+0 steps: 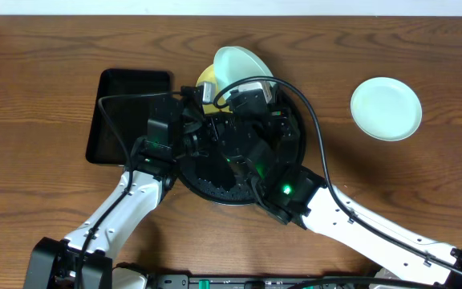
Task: Clean dirty plates on tray and stack at the side
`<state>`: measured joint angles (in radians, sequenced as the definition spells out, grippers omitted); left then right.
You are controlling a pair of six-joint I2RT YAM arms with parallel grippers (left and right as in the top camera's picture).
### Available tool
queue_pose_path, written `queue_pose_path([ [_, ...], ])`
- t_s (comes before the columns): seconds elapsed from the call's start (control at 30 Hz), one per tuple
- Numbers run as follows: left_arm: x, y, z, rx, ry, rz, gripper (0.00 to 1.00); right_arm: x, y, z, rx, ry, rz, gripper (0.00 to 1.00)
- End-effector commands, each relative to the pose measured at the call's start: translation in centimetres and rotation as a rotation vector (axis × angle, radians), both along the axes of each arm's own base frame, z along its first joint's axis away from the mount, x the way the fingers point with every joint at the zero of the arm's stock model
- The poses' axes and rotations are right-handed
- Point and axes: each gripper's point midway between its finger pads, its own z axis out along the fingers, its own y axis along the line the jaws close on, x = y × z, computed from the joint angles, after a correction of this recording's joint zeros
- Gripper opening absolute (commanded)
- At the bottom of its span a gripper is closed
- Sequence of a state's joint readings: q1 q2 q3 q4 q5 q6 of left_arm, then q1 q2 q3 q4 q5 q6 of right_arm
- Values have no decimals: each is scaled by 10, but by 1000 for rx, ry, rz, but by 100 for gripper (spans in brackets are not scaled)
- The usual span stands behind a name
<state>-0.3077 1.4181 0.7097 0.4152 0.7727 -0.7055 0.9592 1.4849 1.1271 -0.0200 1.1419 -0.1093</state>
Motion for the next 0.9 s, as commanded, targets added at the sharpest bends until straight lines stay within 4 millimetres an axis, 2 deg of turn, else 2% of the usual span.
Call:
queue_pose_path([
  [0.0,11,6,3,21,-36,51,8,-6,2,13,54,-28,5,1],
  [0.43,29,20,1,86,-93,161,8,-10,6,15,59,-31,18,1],
  [0.67,38,29,12,68,-142,191,8,-14,3,25,82,-47,24,1],
  [0.87,49,51,26,48,-189,239,8,-15,0,29,91,-53,22,1],
])
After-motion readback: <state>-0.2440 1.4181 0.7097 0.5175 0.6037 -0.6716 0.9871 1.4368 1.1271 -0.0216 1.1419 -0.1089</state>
